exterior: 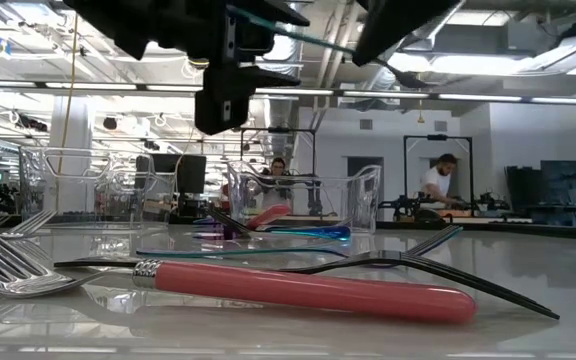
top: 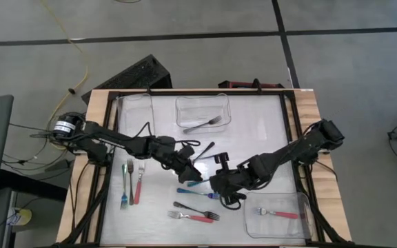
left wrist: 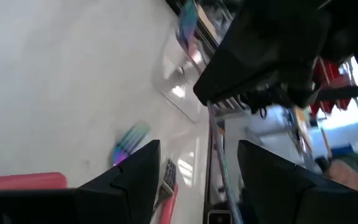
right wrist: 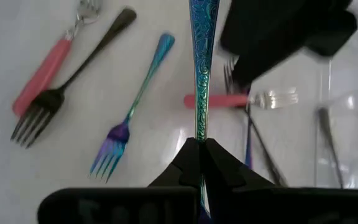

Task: Sort silverware by color (type)
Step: Put the purple fork into the top left transparent bin

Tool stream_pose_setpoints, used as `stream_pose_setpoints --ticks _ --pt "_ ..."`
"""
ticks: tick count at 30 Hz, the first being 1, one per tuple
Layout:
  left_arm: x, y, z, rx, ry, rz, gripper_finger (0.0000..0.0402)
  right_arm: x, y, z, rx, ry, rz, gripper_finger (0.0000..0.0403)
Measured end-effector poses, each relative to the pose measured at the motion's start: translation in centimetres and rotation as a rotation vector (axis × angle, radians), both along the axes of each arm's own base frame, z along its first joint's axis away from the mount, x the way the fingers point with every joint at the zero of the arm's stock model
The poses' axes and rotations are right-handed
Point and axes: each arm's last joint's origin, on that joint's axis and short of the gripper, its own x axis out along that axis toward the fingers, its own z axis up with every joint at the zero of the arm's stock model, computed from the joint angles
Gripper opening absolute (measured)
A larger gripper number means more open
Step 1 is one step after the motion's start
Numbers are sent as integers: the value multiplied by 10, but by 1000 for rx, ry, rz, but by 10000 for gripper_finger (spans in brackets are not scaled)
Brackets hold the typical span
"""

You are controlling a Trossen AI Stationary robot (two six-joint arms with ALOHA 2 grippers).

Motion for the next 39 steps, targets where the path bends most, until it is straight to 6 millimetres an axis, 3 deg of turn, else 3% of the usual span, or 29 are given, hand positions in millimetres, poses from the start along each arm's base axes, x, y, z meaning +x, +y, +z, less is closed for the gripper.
stream_pose_setpoints --ticks 7,15,19,24,26,33,39 --pt "1 -5 0 -2 1 -93 199 19 3 7 -62 22 106 24" --pt "-1 -18 0 0 -1 -181 171 20 2 11 -79 10 132 25" --pt "-1 -18 0 25 -12 -194 132 21 2 12 -76 -1 133 25" --pt "-1 -18 0 51 -24 -223 33 21 3 12 -85 -5 150 26" --pt "-2 -18 -2 51 -13 -221 12 21 3 12 -89 -3 152 27" --pt "-2 -17 -4 61 9 -199 2 21 3 12 -108 -5 177 33" --pt "-1 -12 -3 66 2 -169 0 21 3 12 -106 1 167 84"
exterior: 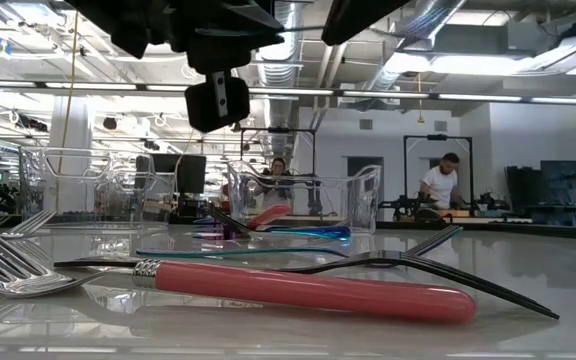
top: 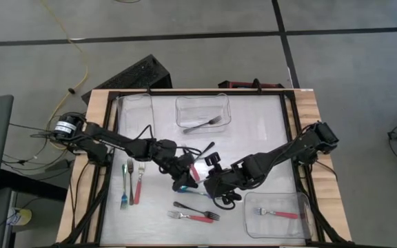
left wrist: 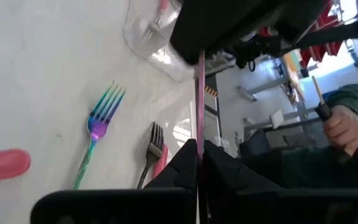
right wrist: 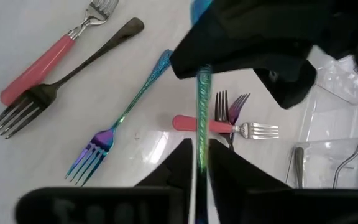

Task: Sort silverware by color (type)
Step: Put the purple fork into the top left transparent bin

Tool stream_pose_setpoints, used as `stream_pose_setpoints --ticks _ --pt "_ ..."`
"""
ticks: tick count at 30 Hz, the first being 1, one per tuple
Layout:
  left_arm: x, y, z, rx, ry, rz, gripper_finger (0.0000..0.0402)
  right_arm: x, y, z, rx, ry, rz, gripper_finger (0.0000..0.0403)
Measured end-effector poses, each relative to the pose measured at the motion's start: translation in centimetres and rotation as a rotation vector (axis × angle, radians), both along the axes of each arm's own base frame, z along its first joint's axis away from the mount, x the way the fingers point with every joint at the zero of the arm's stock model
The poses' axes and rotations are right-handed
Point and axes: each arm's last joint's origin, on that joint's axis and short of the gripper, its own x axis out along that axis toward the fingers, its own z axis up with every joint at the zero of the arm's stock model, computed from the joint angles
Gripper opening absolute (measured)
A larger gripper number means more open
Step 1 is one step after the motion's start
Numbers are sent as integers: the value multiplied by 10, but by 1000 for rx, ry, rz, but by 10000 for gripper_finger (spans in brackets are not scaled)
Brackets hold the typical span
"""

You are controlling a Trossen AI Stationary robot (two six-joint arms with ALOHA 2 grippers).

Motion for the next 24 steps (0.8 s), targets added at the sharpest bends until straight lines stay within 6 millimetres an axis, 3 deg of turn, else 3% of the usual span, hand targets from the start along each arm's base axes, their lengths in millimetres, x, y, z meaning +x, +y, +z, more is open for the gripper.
stream_pose_setpoints --ticks 7,11,14,18,21,24 --pt "2 17 0 5 13 94 0 -8 -5 2 -21 44 -52 182" --pt "-1 35 7 16 2 186 0 -31 -13 16 5 99 -156 228" --pt "-9 50 29 40 -59 250 0 -56 -20 34 43 125 -259 242" --pt "-40 68 59 137 -59 403 0 -98 -33 61 78 67 -398 243" --pt "-80 79 82 242 -2 575 0 -133 -41 71 117 -40 -483 241" --pt "-129 82 95 349 112 816 0 -167 -50 69 204 -174 -575 239"
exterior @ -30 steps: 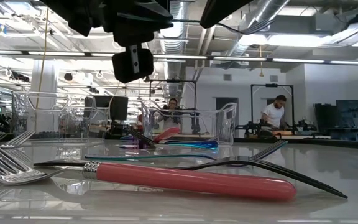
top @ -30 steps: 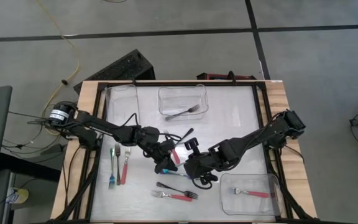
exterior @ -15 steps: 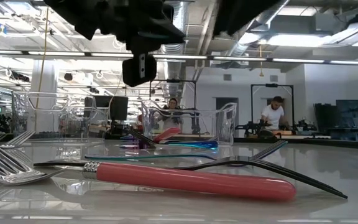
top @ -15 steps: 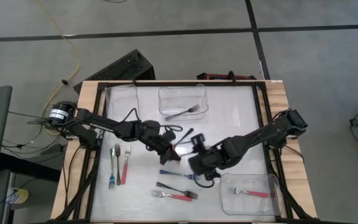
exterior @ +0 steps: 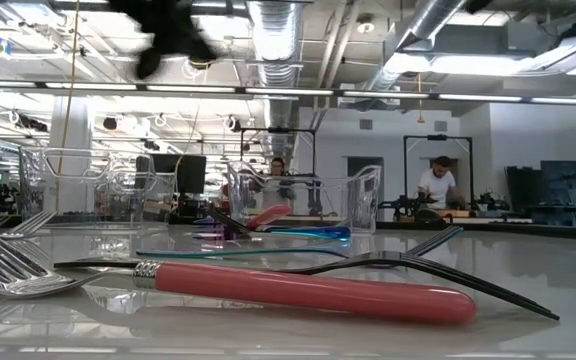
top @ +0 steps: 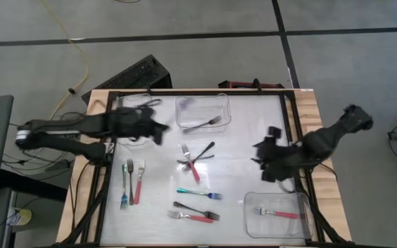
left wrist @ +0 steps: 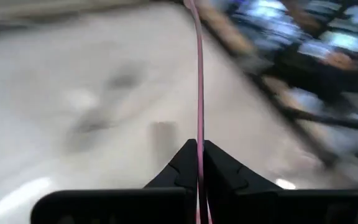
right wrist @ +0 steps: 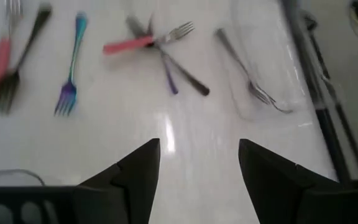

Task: Sort silverware by color (type)
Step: Put the purple fork into the top left transparent bin

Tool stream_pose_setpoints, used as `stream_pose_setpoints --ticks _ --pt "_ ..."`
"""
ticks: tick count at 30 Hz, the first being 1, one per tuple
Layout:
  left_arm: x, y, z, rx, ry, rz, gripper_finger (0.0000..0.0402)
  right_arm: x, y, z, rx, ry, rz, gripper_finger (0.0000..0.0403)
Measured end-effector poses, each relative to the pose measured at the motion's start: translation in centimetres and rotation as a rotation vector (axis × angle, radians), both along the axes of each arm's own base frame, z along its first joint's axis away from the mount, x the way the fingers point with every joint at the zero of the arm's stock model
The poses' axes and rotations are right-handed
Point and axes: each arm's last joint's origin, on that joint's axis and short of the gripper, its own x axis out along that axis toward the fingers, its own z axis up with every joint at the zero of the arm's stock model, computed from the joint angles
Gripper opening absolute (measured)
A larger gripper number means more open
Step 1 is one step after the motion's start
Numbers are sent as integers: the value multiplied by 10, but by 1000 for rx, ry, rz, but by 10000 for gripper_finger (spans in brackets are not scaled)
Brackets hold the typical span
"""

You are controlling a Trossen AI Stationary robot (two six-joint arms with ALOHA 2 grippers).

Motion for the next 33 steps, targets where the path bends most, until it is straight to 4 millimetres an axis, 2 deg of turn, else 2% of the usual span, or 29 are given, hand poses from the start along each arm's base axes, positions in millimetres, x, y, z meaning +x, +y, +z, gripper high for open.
stream_pose_setpoints --ticks 2,4,7,13,18,25,33 --pt "-31 0 3 13 40 203 0 -19 -4 -9 58 -90 -51 238" --pt "-54 -1 -5 27 83 377 0 -33 -7 -20 141 -177 -87 238" --pt "-73 -1 -23 -16 100 500 0 -41 -7 -38 262 -277 -109 238" --pt "-76 1 -68 -96 169 573 0 -38 0 -66 367 -380 -95 238" --pt "-80 2 -98 -137 210 632 0 -30 6 -72 370 -384 -94 238" --pt "-82 4 -114 -135 314 565 0 -23 12 -78 358 -363 -91 238" --pt "-84 8 -118 -118 382 521 2 -20 14 -78 371 -376 -90 238"
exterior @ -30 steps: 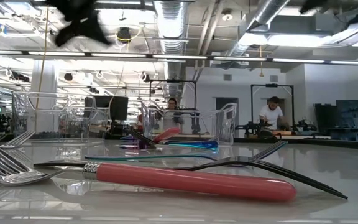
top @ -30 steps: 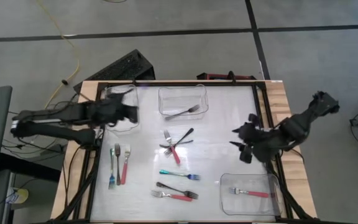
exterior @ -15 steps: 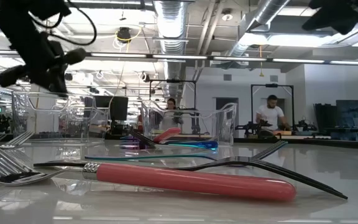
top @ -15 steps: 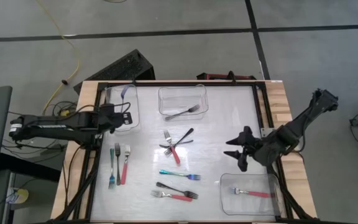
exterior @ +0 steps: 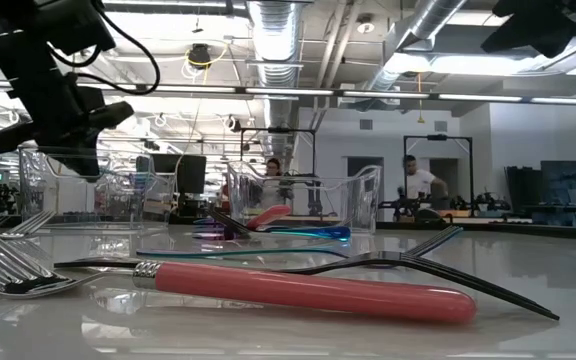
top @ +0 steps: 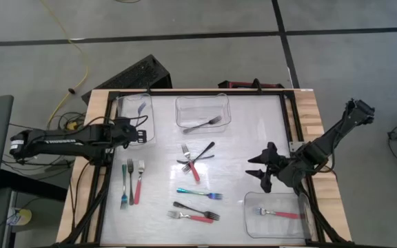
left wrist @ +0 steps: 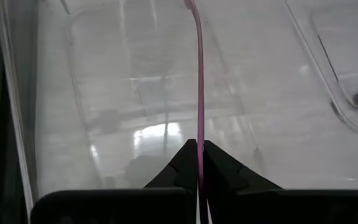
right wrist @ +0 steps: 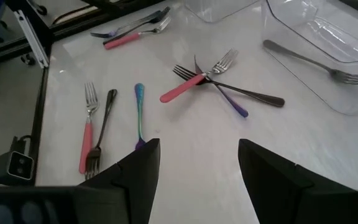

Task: Sort silverware by color (type)
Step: Put the purple fork into the top left transparent bin

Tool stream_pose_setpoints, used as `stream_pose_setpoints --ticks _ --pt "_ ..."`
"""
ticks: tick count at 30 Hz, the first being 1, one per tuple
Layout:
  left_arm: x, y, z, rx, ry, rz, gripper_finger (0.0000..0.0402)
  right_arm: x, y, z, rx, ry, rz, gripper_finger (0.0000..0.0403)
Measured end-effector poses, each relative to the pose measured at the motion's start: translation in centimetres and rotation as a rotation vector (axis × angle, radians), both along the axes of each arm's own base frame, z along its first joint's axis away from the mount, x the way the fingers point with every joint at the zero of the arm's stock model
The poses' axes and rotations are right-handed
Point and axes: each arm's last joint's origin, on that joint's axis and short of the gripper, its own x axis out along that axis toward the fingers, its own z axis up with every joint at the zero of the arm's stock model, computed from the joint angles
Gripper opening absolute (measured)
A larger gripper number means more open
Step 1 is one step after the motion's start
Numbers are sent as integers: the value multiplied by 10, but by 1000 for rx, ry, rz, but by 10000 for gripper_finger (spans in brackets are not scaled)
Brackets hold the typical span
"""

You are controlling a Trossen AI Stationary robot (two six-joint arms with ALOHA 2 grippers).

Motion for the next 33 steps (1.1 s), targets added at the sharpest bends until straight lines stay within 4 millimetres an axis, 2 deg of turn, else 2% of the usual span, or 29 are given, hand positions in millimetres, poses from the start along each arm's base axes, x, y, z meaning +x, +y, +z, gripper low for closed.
stream_pose_setpoints --ticks 4,10,15,22,26,29,33 --pt "0 0 0 -2 21 -29 28 0 0 0 3 -3 0 238" --pt "0 -1 0 -10 44 -67 108 1 1 1 16 -13 5 238" --pt "2 0 16 27 66 -103 160 1 1 1 26 -6 20 238" --pt "8 1 68 148 37 -214 169 1 2 2 33 -10 18 238" --pt "18 -1 95 188 -80 -328 169 1 2 2 34 -11 17 238" --pt "32 -5 103 205 -177 -428 169 1 1 2 34 -11 12 238" --pt "61 -17 103 233 -233 -556 169 4 -1 3 45 -27 -5 238"
